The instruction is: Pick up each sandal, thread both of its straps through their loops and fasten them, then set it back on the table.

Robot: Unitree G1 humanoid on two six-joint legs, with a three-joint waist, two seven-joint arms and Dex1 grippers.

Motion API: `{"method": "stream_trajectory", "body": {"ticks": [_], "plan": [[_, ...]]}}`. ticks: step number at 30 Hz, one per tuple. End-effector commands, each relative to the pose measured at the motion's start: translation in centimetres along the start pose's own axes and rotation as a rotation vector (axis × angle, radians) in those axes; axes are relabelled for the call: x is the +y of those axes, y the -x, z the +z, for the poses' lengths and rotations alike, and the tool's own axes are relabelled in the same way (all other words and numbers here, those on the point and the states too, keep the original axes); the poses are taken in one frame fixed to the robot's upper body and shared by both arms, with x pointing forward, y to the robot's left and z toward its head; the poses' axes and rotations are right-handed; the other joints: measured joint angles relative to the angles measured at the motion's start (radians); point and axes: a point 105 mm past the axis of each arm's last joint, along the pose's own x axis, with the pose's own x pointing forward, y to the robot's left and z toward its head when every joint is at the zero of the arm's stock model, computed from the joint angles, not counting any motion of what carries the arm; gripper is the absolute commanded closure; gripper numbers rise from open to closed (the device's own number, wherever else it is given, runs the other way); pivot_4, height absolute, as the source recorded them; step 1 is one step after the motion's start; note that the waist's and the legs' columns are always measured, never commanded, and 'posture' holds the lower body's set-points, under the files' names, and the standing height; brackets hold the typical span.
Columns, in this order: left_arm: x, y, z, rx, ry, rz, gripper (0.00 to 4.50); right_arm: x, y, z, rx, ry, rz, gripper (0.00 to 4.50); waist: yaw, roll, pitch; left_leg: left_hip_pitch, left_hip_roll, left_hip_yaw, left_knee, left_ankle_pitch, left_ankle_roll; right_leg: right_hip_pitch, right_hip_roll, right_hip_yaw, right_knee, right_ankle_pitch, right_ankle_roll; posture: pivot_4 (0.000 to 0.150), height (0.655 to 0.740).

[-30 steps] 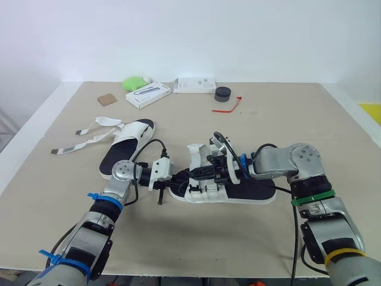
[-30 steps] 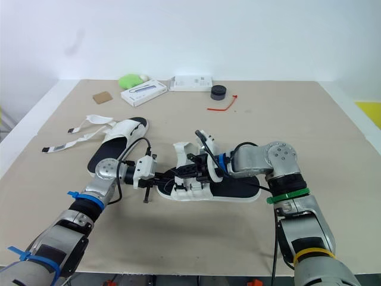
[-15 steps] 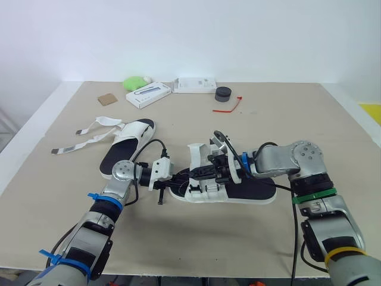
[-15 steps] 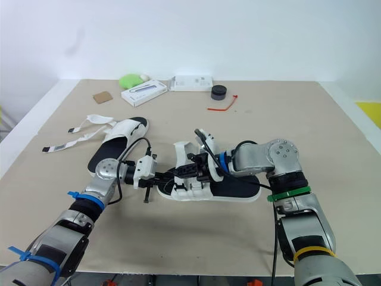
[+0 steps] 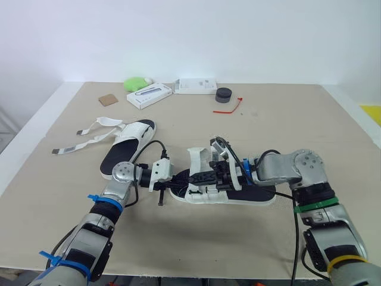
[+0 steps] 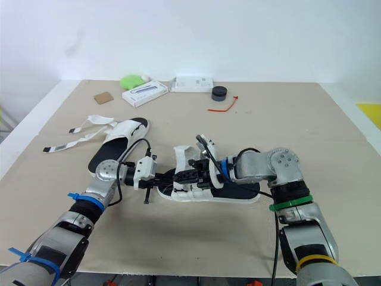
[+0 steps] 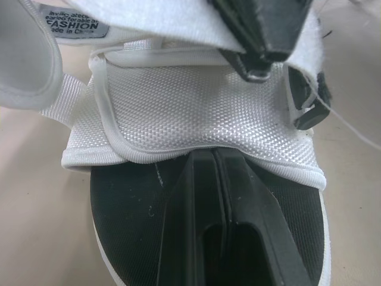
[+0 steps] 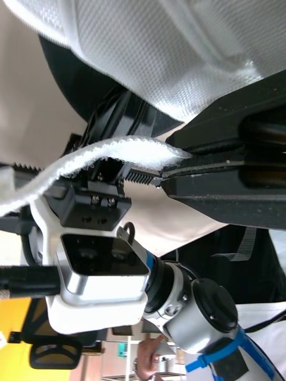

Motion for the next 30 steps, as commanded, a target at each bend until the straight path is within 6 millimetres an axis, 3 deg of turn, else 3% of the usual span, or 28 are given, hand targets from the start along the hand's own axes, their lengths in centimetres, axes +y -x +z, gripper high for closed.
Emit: {"method": "stream_trajectory", "body": {"ticks": [1,5,9,13,17,22,26,30], "plan": [[-5.6,0.4,-6.8,0.210,0.268,-0.111,4.50,-2.4,0.0,-1.9,0.068,-0.010,-0.140,4.49,0.000,0.000,0.000,0.000,0.000,0.000,0.000,0.000,0.000,0.000,0.000,0.000,0.000,0.000,0.000,0.150,0.7400],[-5.6,0.4,-6.8,0.210,0.268,-0.112,4.50,-2.8,0.2,-2.0,0.073,0.021,-0.189,4.49,0.000,0.000,-0.001,0.000,-0.001,-0.001,-0.001,0.000,0.000,0.000,-0.002,-0.001,0.000,-0.002,-0.001,0.150,0.7400],[-5.6,0.4,-6.8,0.211,0.266,-0.118,4.50,-2.2,0.0,-1.2,0.061,0.159,-0.244,4.49,0.001,0.002,-0.003,0.000,-0.002,-0.001,-0.001,-0.002,0.003,0.001,-0.002,-0.002,0.000,-0.004,-0.001,0.150,0.7400],[-5.5,0.3,-6.7,0.208,0.264,-0.116,4.50,-1.2,0.0,-1.0,0.060,0.206,-0.190,4.49,0.002,0.002,-0.003,0.000,-0.002,-0.003,-0.001,-0.002,0.003,0.001,-0.001,-0.004,0.000,-0.004,-0.001,0.150,0.7400],[-5.3,0.4,-6.6,0.208,0.263,-0.109,4.50,1.3,0.4,-1.5,0.067,0.315,-0.060,4.49,0.002,0.003,-0.003,0.000,-0.002,-0.003,-0.001,-0.002,0.003,0.001,-0.002,-0.005,0.000,-0.004,-0.001,0.150,0.7400],[-5.2,0.4,-6.7,0.209,0.264,-0.106,4.50,2.5,0.1,-2.2,0.085,0.436,-0.016,4.49,0.008,0.002,-0.003,-0.001,-0.002,-0.004,-0.001,-0.002,0.003,0.001,-0.002,-0.005,0.000,-0.005,-0.001,0.150,0.7400],[-5.2,0.3,-6.6,0.208,0.262,-0.107,4.50,1.4,-0.3,-2.8,0.119,0.597,-0.121,4.49,0.011,0.002,-0.002,-0.001,-0.002,-0.005,-0.002,-0.002,0.003,0.000,-0.002,-0.006,0.000,-0.005,-0.002,0.150,0.7400],[-5.2,0.3,-6.6,0.208,0.260,-0.110,4.50,-0.7,-0.5,-1.4,0.085,0.678,-0.243,4.49,0.011,0.001,-0.002,-0.001,-0.002,-0.005,-0.002,-0.003,0.002,0.000,-0.002,-0.007,0.000,-0.006,-0.002,0.150,0.7400]]}}
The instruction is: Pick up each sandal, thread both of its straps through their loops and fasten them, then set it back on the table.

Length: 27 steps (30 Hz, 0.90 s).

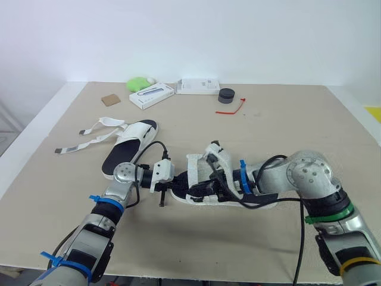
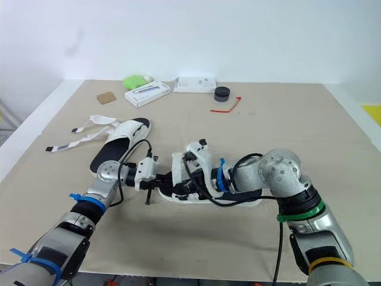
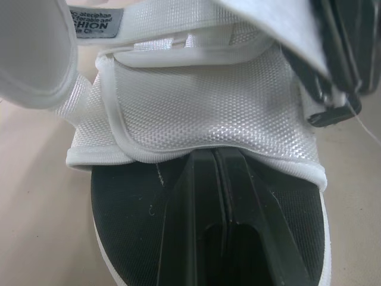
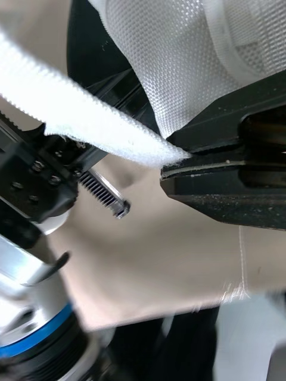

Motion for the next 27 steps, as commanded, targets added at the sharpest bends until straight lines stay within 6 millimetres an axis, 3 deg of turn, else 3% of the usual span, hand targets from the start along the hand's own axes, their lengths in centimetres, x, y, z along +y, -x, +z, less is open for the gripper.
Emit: {"method": "stream_trajectory", "body": {"ticks": [1,4,8,13,19,27], "plan": [[-5.1,0.7,-6.7,0.219,0.261,-0.104,4.50,-1.4,-0.3,-0.5,0.022,0.055,-0.065,4.49,0.000,-0.001,0.000,0.000,0.000,0.000,0.000,0.000,0.000,0.000,0.000,0.000,0.000,0.000,0.000,0.150,0.7400],[-5.1,0.7,-6.7,0.221,0.260,-0.106,4.50,-1.3,0.1,-0.5,0.033,0.049,-0.023,4.49,0.000,-0.002,0.001,0.001,0.001,0.000,0.000,0.000,0.000,0.000,0.000,-0.001,0.000,0.000,0.000,0.150,0.7400],[-5.1,0.8,-6.7,0.224,0.258,-0.106,4.50,-0.5,1.0,-0.5,0.044,-0.017,0.080,3.07,0.001,-0.002,0.001,0.001,0.002,0.000,0.000,0.000,0.000,0.000,-0.001,-0.002,0.000,0.000,-0.001,0.150,0.7400],[-5.1,0.8,-6.7,0.224,0.255,-0.108,4.50,-1.0,1.9,1.6,-0.027,-0.171,0.151,1.11,0.005,-0.003,0.002,0.001,0.000,0.000,0.000,0.000,0.000,0.001,0.000,-0.002,0.000,0.001,-0.001,0.150,0.7400],[-5.1,0.7,-6.7,0.224,0.255,-0.113,4.50,-1.1,2.9,5.4,-0.124,-0.274,0.223,1.11,0.005,-0.002,0.004,0.001,0.001,0.000,0.000,0.000,0.000,0.000,0.001,-0.003,0.000,0.004,-0.002,0.150,0.7400],[-5.1,0.6,-6.7,0.221,0.259,-0.106,4.50,-1.7,2.2,5.1,-0.106,-0.298,0.178,1.11,0.007,0.001,0.005,0.001,0.001,0.000,0.000,0.000,0.000,0.000,0.003,-0.003,0.000,0.004,-0.002,0.150,0.7400]]}}
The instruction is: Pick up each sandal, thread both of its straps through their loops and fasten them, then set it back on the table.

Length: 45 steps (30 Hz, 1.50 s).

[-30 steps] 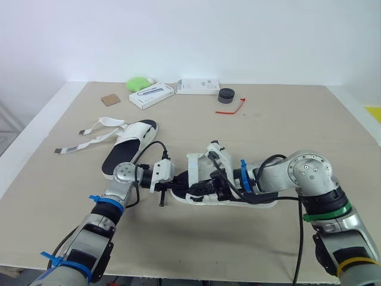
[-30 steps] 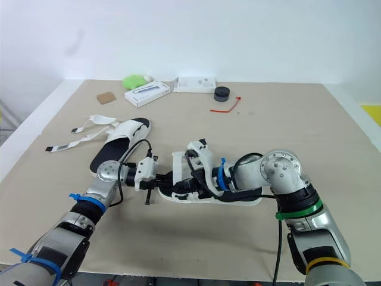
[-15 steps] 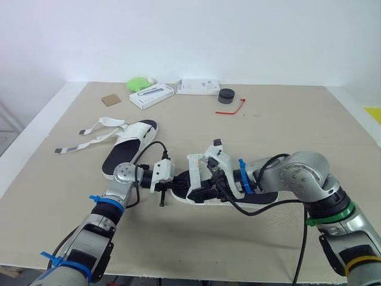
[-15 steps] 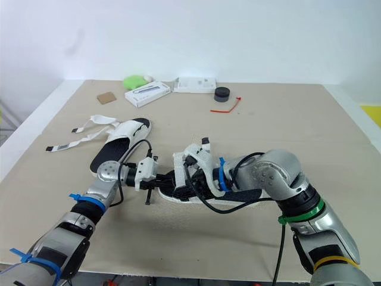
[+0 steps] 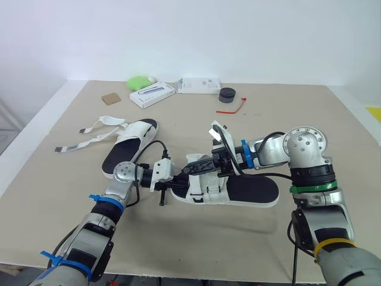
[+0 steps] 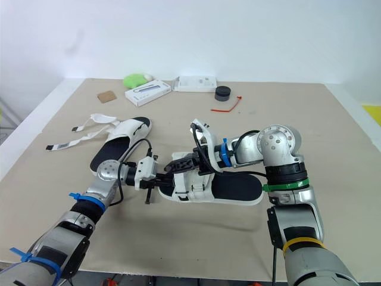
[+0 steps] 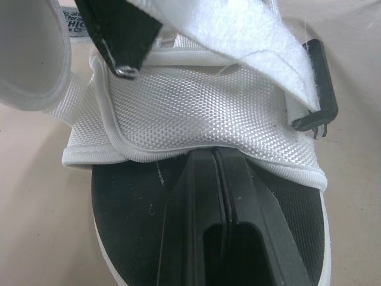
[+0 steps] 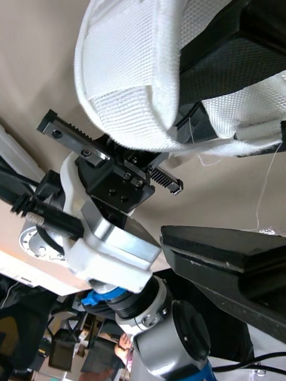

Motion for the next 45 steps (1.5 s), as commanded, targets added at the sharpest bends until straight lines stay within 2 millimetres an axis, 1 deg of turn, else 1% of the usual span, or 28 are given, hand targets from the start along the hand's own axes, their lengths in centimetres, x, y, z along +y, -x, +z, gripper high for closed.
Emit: {"method": "stream_trajectory", "body": {"ticks": [1,2,3,8,9,13,20,23,24,26,28,31,32,33,34,35,37,40,43,45], "plan": [[-5.3,0.6,-6.9,0.219,0.264,-0.105,4.50,0.2,0.4,0.5,-0.026,0.006,-0.003,1.11,0.000,0.000,0.000,0.000,0.000,0.000,0.000,0.000,0.000,0.000,0.000,0.000,0.000,0.000,0.000,0.150,0.7400],[-5.4,0.6,-6.9,0.220,0.266,-0.104,4.50,0.1,0.4,0.4,-0.025,0.009,-0.007,1.65,0.000,0.000,0.000,0.000,0.000,0.000,0.000,0.000,0.000,0.000,0.000,0.000,0.000,0.000,0.000,0.150,0.7400],[-5.4,0.7,-6.9,0.220,0.266,-0.103,4.50,0.2,0.4,0.3,-0.023,0.015,-0.009,1.95,0.000,0.000,0.001,0.000,0.000,0.000,0.000,0.000,0.000,0.000,0.000,0.000,0.000,0.000,0.000,0.150,0.7400],[-5.5,0.6,-7.0,0.218,0.269,-0.101,4.50,0.1,0.1,-0.1,-0.002,0.050,-0.044,4.32,0.000,0.001,0.000,0.000,0.000,0.000,0.000,0.000,0.000,0.000,0.000,0.000,0.000,0.000,0.000,0.150,0.7400],[-5.5,0.6,-7.0,0.218,0.270,-0.100,4.50,-0.1,0.0,-0.3,0.006,0.056,-0.060,4.46,0.000,0.001,0.000,0.000,0.000,0.000,0.000,0.000,0.000,0.000,0.000,0.000,0.000,0.000,0.000,0.150,0.7400],[-5.4,0.6,-6.9,0.217,0.269,-0.099,4.50,-0.5,-0.2,-1.1,0.042,0.080,-0.106,4.46,0.000,0.001,0.000,0.000,0.000,0.000,0.000,0.000,0.000,0.000,0.001,0.000,0.000,0.000,0.000,0.150,0.7400],[-5.5,0.7,-7.0,0.219,0.270,-0.102,4.50,0.2,-0.6,-3.2,0.148,0.194,-0.116,4.46,0.000,0.001,0.001,0.000,0.000,0.000,0.000,0.000,0.000,0.000,0.001,0.000,0.000,0.000,0.000,0.150,0.7400],[-5.5,0.7,-7.0,0.220,0.269,-0.104,4.50,-0.2,-0.9,-4.3,0.200,0.274,-0.172,4.46,0.000,0.001,0.001,0.000,0.000,0.000,0.000,0.000,0.000,0.000,0.000,0.000,0.000,0.000,0.000,0.150,0.7400],[-5.5,0.7,-6.9,0.219,0.269,-0.105,4.50,-0.4,-1.1,-4.9,0.224,0.329,-0.198,4.46,0.000,0.001,0.001,0.000,0.000,0.000,0.000,0.000,0.000,0.000,0.000,0.000,0.000,0.000,0.000,0.150,0.7400],[-5.5,0.7,-6.9,0.219,0.268,-0.107,4.50,-1.2,-1.2,-5.7,0.252,0.389,-0.237,4.46,0.000,0.000,0.000,0.000,-0.001,0.000,0.000,0.000,0.000,0.000,-0.001,0.000,0.000,-0.001,0.001,0.150,0.7400],[-5.6,0.7,-6.9,0.218,0.268,-0.108,4.50,-1.6,-1.3,-5.9,0.251,0.400,-0.241,4.46,0.000,-0.003,-0.002,0.000,-0.001,0.000,0.000,-0.001,-0.001,0.000,-0.001,0.000,0.000,-0.002,0.002,0.150,0.7400],[-5.6,0.7,-6.9,0.218,0.268,-0.110,4.50,-2.0,-1.4,-5.8,0.234,0.405,-0.250,4.46,0.000,-0.006,-0.004,0.000,-0.001,0.000,0.000,-0.001,-0.001,0.000,-0.001,0.000,0.000,-0.003,0.002,0.150,0.7400],[-5.6,0.7,-6.9,0.218,0.268,-0.111,4.50,-2.1,-1.3,-5.7,0.228,0.405,-0.254,4.16,0.000,-0.006,-0.004,0.000,-0.001,0.000,0.000,-0.001,-0.001,0.000,-0.001,0.000,0.000,-0.003,0.002,0.150,0.7400],[-5.6,0.7,-6.9,0.218,0.269,-0.113,4.50,-1.5,-1.1,-5.5,0.219,0.385,-0.218,3.77,0.000,-0.006,-0.004,0.000,-0.001,0.000,0.000,-0.001,-0.001,0.000,-0.001,0.000,0.000,-0.003,0.002,0.150,0.7400],[-5.7,0.6,-6.9,0.218,0.269,-0.114,4.50,-1.1,-1.0,-5.4,0.213,0.371,-0.189,3.62,0.000,-0.006,-0.004,0.000,-0.001,-0.001,0.000,-0.001,-0.001,0.000,-0.001,0.000,0.000,-0.003,0.002,0.150,0.7400],[-5.7,0.6,-6.9,0.218,0.269,-0.115,4.50,-0.6,-0.8,-5.1,0.201,0.354,-0.158,3.28,0.000,-0.006,-0.004,0.000,0.000,-0.001,0.000,-0.001,-0.001,0.001,-0.001,-0.001,0.000,-0.003,0.002,0.150,0.7400],[-5.7,0.6,-6.9,0.218,0.269,-0.117,4.50,-0.1,-0.3,-4.7,0.186,0.305,-0.121,2.33,0.000,-0.006,-0.004,0.000,0.000,-0.001,0.000,-0.001,-0.001,0.001,-0.001,-0.001,0.000,-0.003,0.002,0.150,0.7400],[-5.6,0.5,-6.9,0.217,0.269,-0.119,4.50,1.0,1.1,-3.4,0.125,0.180,0.005,1.11,0.001,-0.006,-0.003,0.000,-0.001,-0.001,0.000,-0.001,-0.001,0.001,-0.001,-0.001,0.000,-0.002,0.001,0.150,0.7400],[-5.6,0.4,-6.9,0.217,0.268,-0.120,4.50,2.2,2.4,-2.4,0.062,0.147,0.103,1.11,0.001,-0.006,-0.003,0.000,-0.001,-0.001,0.000,-0.001,-0.001,0.001,-0.002,-0.001,0.000,-0.002,0.001,0.150,0.7400],[-5.6,0.4,-6.9,0.217,0.267,-0.121,4.50,3.2,3.7,-2.0,0.023,0.149,0.169,1.11,0.002,-0.004,-0.002,0.000,-0.001,-0.001,0.000,-0.001,-0.001,0.001,-0.001,-0.001,0.000,-0.002,0.001,0.150,0.7400]]}}
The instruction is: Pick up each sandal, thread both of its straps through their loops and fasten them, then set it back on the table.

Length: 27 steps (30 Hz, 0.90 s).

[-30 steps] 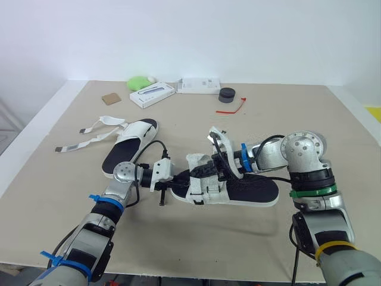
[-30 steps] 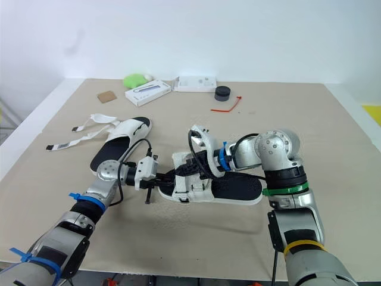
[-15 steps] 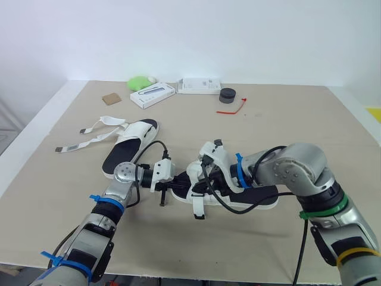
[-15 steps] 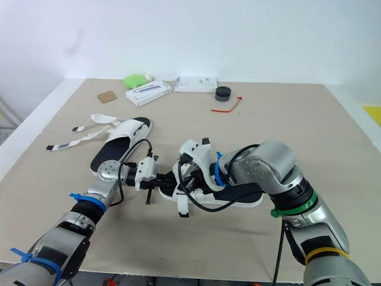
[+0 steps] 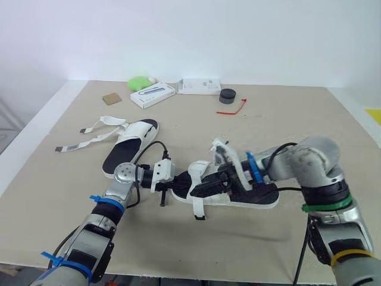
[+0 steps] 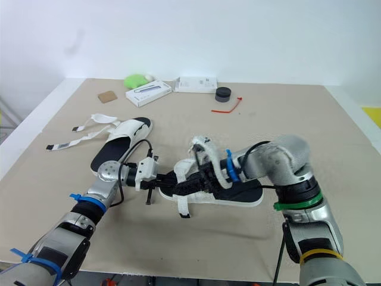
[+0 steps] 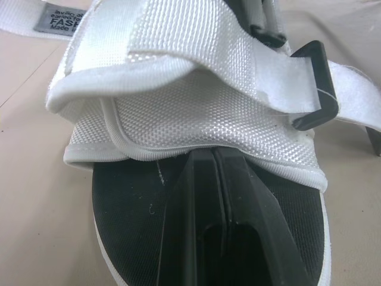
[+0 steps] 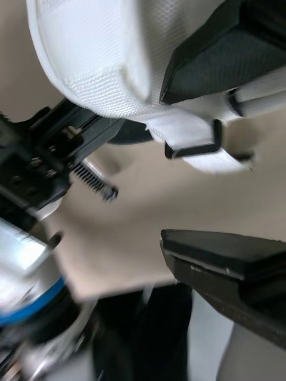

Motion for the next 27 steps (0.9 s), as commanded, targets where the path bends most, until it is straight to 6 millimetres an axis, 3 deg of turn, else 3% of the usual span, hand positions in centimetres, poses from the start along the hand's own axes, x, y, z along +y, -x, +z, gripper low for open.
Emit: {"method": "stream_trajectory", "body": {"ticks": [1,4,8,11,15,19,27], "plan": [[-5.4,0.6,-6.8,0.221,0.264,-0.116,4.50,2.7,2.7,1.5,-0.095,0.049,0.133,1.11,0.000,0.002,0.001,0.000,0.000,0.000,0.000,0.000,0.000,0.000,0.000,0.000,0.000,0.000,0.000,0.150,0.7400],[-5.4,0.6,-6.8,0.221,0.266,-0.115,4.50,4.7,4.8,1.4,-0.151,0.098,0.207,1.11,0.001,0.002,0.002,0.000,0.000,0.000,0.000,0.000,0.000,0.000,0.000,0.000,0.000,0.000,0.000,0.150,0.7400],[-5.5,0.7,-6.9,0.224,0.267,-0.116,4.50,6.3,6.2,-1.4,-0.114,0.136,0.220,1.11,0.002,0.000,0.004,0.000,0.000,0.000,0.000,0.000,0.000,0.000,0.000,0.000,0.000,-0.001,0.000,0.150,0.7400],[-5.5,0.9,-6.9,0.228,0.266,-0.116,4.50,6.4,5.0,-4.5,-0.002,0.155,0.142,1.11,0.001,0.001,0.004,0.000,0.000,0.001,0.000,0.000,0.000,0.000,0.000,0.000,0.000,-0.002,0.001,0.150,0.7400],[-5.3,0.9,-6.9,0.229,0.264,-0.118,4.50,2.6,1.6,-7.5,0.037,0.036,-0.057,1.11,-0.001,-0.003,0.003,0.001,0.001,0.001,0.000,0.000,0.000,0.000,0.001,0.000,0.000,-0.002,0.001,0.150,0.7400],[-5.3,1.0,-6.8,0.232,0.262,-0.125,4.50,0.5,0.3,-7.5,-0.013,-0.048,-0.152,1.11,-0.001,0.000,0.005,0.000,0.000,0.003,0.001,0.000,-0.001,-0.001,-0.002,0.000,0.000,-0.001,0.001,0.150,0.7400],[-5.1,0.9,-6.7,0.235,0.257,-0.134,4.50,0.8,-1.7,-6.3,-0.032,-0.049,-0.136,1.11,-0.001,0.000,0.005,0.000,0.001,0.001,0.000,0.000,-0.001,-0.001,0.002,0.000,0.000,-0.002,0.000,0.150,0.7400]]}}
